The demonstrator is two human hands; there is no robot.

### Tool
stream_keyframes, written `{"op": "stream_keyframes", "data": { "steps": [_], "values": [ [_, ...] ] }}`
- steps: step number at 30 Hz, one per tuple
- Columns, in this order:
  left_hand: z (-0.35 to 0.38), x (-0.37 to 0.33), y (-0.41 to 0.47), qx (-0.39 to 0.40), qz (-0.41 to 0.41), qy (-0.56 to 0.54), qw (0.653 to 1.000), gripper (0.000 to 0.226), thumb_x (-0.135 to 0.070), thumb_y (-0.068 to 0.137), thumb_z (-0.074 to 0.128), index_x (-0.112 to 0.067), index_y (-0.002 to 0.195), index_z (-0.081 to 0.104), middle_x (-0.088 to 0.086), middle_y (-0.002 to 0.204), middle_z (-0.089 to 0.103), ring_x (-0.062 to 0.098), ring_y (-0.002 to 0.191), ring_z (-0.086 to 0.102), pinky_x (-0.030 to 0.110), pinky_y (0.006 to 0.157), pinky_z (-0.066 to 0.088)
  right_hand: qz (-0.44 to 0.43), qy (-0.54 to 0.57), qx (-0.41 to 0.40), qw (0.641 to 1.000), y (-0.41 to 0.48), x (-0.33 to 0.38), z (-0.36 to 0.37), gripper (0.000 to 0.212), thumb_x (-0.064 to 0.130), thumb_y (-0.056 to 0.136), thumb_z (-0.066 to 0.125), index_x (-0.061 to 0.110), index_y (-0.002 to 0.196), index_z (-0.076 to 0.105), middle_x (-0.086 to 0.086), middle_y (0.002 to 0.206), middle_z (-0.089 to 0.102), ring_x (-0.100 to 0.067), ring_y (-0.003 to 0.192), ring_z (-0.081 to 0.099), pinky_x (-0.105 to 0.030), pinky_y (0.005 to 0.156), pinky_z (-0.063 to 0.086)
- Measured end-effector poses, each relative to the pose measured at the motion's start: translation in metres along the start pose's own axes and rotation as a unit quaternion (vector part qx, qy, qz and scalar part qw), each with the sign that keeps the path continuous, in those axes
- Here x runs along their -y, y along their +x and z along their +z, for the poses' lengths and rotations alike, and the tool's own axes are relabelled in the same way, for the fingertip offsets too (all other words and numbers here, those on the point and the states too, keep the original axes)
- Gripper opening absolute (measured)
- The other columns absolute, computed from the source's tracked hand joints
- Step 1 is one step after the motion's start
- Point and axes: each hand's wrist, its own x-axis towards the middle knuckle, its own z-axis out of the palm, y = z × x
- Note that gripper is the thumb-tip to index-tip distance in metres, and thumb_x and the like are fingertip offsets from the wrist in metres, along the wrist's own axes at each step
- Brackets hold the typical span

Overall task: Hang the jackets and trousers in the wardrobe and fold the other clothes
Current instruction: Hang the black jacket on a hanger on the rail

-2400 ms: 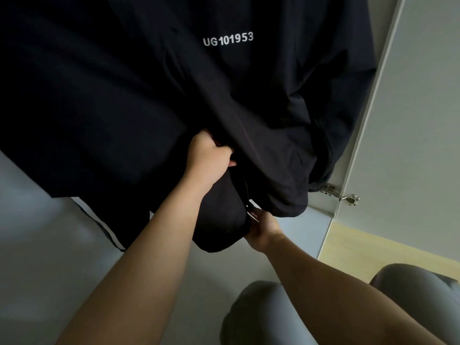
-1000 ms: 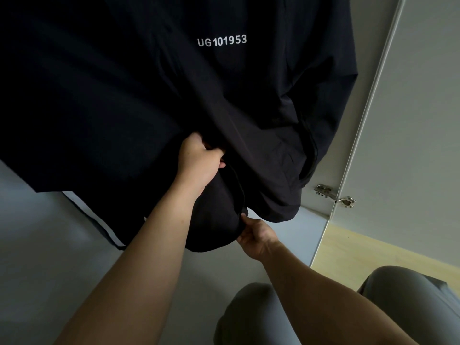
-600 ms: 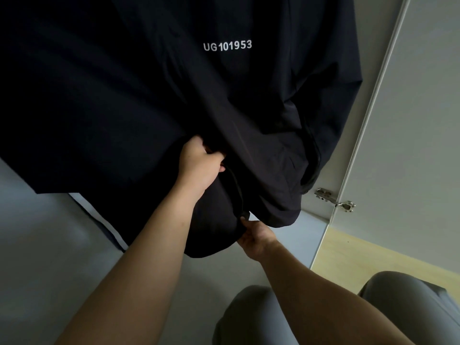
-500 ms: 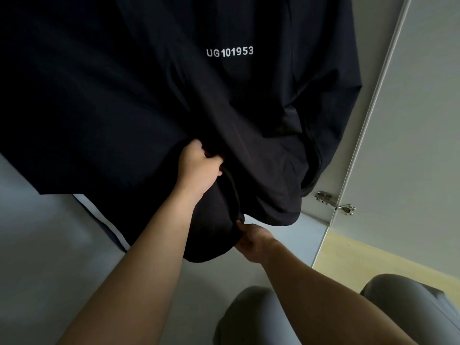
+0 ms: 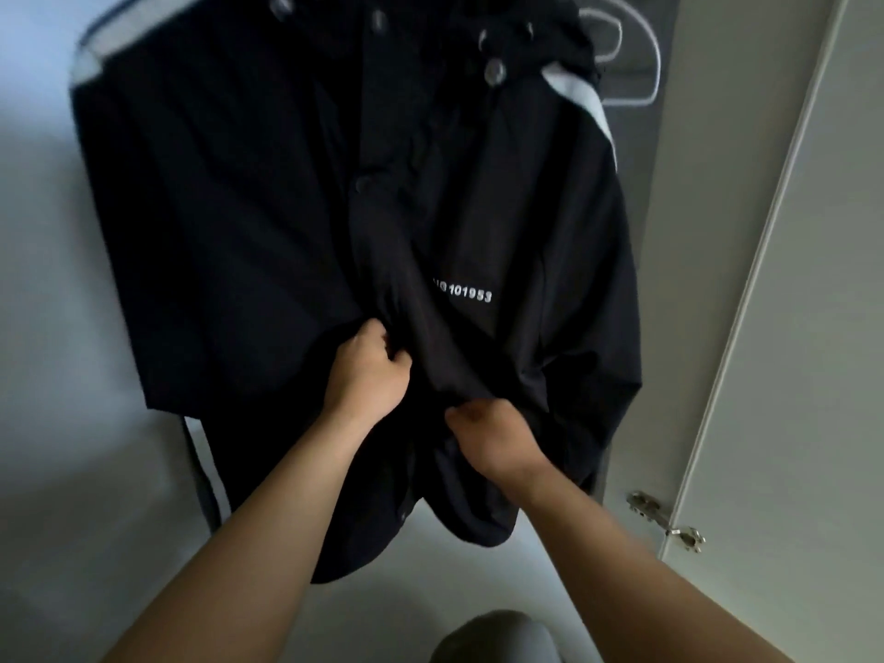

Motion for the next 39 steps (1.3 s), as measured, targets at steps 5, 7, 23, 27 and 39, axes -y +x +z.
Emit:
{"op": "stream_keyframes", "data": {
  "steps": [5,7,23,27,39],
  "values": [
    [-0.047,-0.025,0.018,-0.097,-0.022,-0.064,0.993,0.027,-0.013,0.094,0.061,-0.02,0.118,0.052,-0.004,0.104,0.065,0.026,0.099,0.067,0.045,0.086,0.058,-0.11,0.033,-0.125,0.985,0.003,0.071,-0.06,0.018,0.034,0.094,0.061,0.022,0.082,0.068,0.01,0.074,0.071,0.014,0.064,0.058,-0.003,0.059,0.04],
    [-0.062,-0.039,0.02,-0.16,0.001,-0.09,0.983,0.035,-0.009,0.093,0.06,-0.022,0.124,0.049,-0.005,0.113,0.061,0.022,0.103,0.065,0.047,0.088,0.057,-0.138,0.034,-0.185,0.972,0.004,0.095,-0.085,0.011,0.031,0.092,0.063,0.023,0.097,0.071,0.008,0.092,0.072,0.006,0.082,0.063,-0.01,0.074,0.046],
    [-0.159,-0.177,0.098,-0.416,0.339,0.066,0.841,0.025,-0.03,0.091,0.055,-0.018,0.112,0.062,0.002,0.125,0.058,0.024,0.122,0.051,0.042,0.102,0.038,-0.057,-0.044,-0.325,0.943,0.065,0.173,-0.211,0.036,0.036,0.096,0.047,0.009,0.118,0.052,-0.018,0.126,0.06,-0.043,0.119,0.053,-0.05,0.101,0.039],
    [-0.202,-0.135,0.134,-0.466,0.183,0.039,0.865,0.034,-0.036,0.097,0.041,-0.015,0.115,0.063,0.007,0.125,0.062,0.03,0.121,0.051,0.043,0.102,0.034,-0.088,0.018,-0.297,0.951,0.068,0.183,-0.217,0.022,0.029,0.095,0.046,0.012,0.108,0.047,-0.021,0.121,0.061,-0.043,0.11,0.057,-0.045,0.09,0.046],
    [-0.224,-0.085,0.157,-0.345,0.145,0.094,0.923,0.046,-0.037,0.107,0.018,-0.018,0.073,0.043,-0.005,0.062,0.045,0.031,0.07,0.048,0.046,0.083,0.038,-0.2,-0.232,-0.277,0.911,0.066,0.253,-0.22,0.021,0.037,0.086,0.037,0.022,0.084,0.051,-0.012,0.094,0.064,-0.037,0.085,0.059,-0.038,0.071,0.04]
  ]
}}
